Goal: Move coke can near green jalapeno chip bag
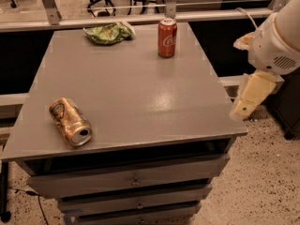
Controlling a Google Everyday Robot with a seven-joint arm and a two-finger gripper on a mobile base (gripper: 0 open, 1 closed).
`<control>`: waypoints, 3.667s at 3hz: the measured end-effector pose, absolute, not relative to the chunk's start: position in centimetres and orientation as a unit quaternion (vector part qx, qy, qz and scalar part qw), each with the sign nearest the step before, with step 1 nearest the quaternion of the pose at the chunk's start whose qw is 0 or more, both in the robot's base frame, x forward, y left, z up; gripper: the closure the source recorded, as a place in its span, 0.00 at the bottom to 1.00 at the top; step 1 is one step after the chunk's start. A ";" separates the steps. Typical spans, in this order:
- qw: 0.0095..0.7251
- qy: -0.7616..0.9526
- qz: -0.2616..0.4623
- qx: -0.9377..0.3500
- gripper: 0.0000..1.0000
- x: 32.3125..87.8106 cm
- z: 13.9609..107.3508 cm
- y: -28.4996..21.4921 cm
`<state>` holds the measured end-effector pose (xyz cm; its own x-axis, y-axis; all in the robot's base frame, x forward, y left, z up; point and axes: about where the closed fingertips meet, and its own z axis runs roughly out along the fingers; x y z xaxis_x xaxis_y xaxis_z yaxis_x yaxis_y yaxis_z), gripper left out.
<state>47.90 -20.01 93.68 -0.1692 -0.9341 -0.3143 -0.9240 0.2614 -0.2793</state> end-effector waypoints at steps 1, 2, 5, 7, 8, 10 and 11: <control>0.272 0.760 0.007 -0.591 0.00 55.0 90.7 -18.3; 0.341 0.762 0.051 -0.548 0.00 62.3 89.1 -16.7; 0.494 0.719 0.191 -0.450 0.00 75.9 88.8 -10.2; 0.527 0.695 0.226 -0.433 0.17 80.1 88.3 -7.1; 0.538 0.694 0.211 -0.429 0.40 81.0 88.7 -7.9; 0.555 0.688 0.187 -0.429 0.87 81.6 90.5 -9.0; 0.554 0.687 0.188 -0.430 1.00 81.6 90.4 -8.7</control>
Offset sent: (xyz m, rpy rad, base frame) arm 0.2414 0.0497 -0.0504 0.5269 -0.1916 -0.1281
